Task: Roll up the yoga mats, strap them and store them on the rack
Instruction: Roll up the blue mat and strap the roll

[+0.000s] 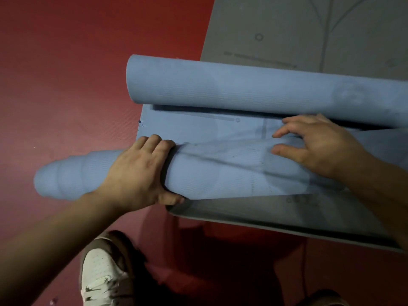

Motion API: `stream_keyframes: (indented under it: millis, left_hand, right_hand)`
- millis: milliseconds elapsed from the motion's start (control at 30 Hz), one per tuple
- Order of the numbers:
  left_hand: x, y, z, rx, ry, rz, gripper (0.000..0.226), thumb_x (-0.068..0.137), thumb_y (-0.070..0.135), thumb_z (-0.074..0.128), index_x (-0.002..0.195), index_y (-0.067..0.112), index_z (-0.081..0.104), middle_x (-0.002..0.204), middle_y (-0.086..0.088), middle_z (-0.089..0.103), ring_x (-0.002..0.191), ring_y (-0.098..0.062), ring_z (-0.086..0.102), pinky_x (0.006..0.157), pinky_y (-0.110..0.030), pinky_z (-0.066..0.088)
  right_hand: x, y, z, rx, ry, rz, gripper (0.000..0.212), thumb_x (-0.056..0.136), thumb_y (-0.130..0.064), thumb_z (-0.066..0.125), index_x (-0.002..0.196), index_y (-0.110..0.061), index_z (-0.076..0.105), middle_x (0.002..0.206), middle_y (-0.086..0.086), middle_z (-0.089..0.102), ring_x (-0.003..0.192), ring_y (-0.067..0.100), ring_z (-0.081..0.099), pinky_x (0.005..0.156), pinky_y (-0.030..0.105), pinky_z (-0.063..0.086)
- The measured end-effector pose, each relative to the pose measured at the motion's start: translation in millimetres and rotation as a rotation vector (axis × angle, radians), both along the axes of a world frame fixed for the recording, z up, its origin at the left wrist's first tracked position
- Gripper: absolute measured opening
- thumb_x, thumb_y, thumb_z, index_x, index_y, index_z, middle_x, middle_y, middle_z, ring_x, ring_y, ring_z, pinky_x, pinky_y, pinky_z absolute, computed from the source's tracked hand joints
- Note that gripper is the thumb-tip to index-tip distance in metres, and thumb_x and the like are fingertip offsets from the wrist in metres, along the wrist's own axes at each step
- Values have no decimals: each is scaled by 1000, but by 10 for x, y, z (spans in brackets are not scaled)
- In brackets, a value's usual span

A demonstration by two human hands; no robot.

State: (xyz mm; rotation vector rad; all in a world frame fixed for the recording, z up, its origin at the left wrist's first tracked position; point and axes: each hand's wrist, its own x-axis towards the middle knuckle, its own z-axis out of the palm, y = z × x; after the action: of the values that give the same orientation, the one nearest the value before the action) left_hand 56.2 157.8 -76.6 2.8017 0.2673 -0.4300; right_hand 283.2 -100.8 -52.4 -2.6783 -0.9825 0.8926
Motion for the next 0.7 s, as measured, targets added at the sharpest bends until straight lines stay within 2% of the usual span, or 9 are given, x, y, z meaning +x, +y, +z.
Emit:
stream_keyframes:
  millis: [67, 100, 167, 200, 267, 400, 467, 600, 700]
  left_hand:
    - [15, 54, 5, -38, 23, 24, 113, 45, 90, 60, 135, 23, 49, 111, 7, 52, 99, -20, 51, 81, -38, 48]
    - [25, 83, 6, -50, 31, 33, 113, 45, 92, 59, 137, 26, 49, 113, 8, 54, 102, -20, 51, 84, -38, 48]
    - [54, 139, 10, -63, 27, 46, 115, 45, 96, 54, 140, 31, 49, 118, 6, 54, 107, -22, 49, 92, -43, 48]
    - [65, 149, 11, -56, 20, 50, 116, 45, 97, 52, 141, 33, 48, 119, 3, 52, 108, -24, 47, 93, -46, 47]
    - [72, 112, 43, -9, 24, 55, 119, 46, 95, 52, 145, 28, 45, 122, -2, 49, 109, -26, 45, 95, -48, 46]
    - [-25, -62, 39, 160, 61, -36, 134, 42, 82, 72, 149, 11, 36, 131, -17, 49, 118, -37, 47, 104, -51, 39]
    - [7, -73, 11, 182, 42, -32, 130, 40, 76, 79, 145, 10, 41, 127, -17, 52, 112, -39, 52, 98, -51, 44]
    - [72, 26, 67, 145, 61, -55, 118, 40, 82, 66, 136, 15, 48, 110, -6, 55, 94, -32, 57, 83, -45, 51]
    - [-181, -23, 83, 71, 109, -133, 116, 39, 85, 63, 132, 16, 53, 101, -1, 55, 85, -29, 58, 77, -43, 53]
  right_hand:
    - [-20, -35, 40, -83, -7, 38, 97, 48, -90, 46, 129, -38, 58, 147, -9, 45, 136, 12, 34, 117, 32, 20]
    - [-49, -58, 61, -141, -26, 87, 112, 40, -94, 50, 136, -36, 51, 149, -8, 43, 138, 14, 34, 117, 32, 21]
    - [-129, -121, 57, -246, -89, 231, 136, 30, -93, 58, 147, -29, 36, 151, -2, 40, 138, 19, 35, 116, 34, 22]
    - [-156, -143, 50, -279, -109, 280, 140, 30, -90, 64, 150, -26, 30, 151, 0, 39, 139, 20, 35, 116, 34, 21]
    - [-157, -134, 48, -305, -110, 299, 137, 37, -81, 75, 151, -26, 23, 153, 0, 34, 139, 20, 32, 116, 32, 18]
    - [-77, -80, 62, -287, -105, 321, 126, 43, -80, 75, 148, -30, 26, 148, -5, 39, 133, 17, 38, 110, 29, 23]
    - [-51, -54, 69, -274, -105, 336, 122, 44, -82, 72, 146, -32, 28, 146, -6, 42, 130, 17, 40, 109, 29, 26]
    - [-45, 12, 170, -324, -57, 345, 118, 43, -85, 69, 144, -38, 28, 144, -11, 44, 130, 14, 43, 106, 26, 32]
    - [-250, -74, 231, -383, 77, 398, 118, 44, -84, 71, 144, -40, 26, 143, -14, 43, 128, 10, 44, 101, 23, 35]
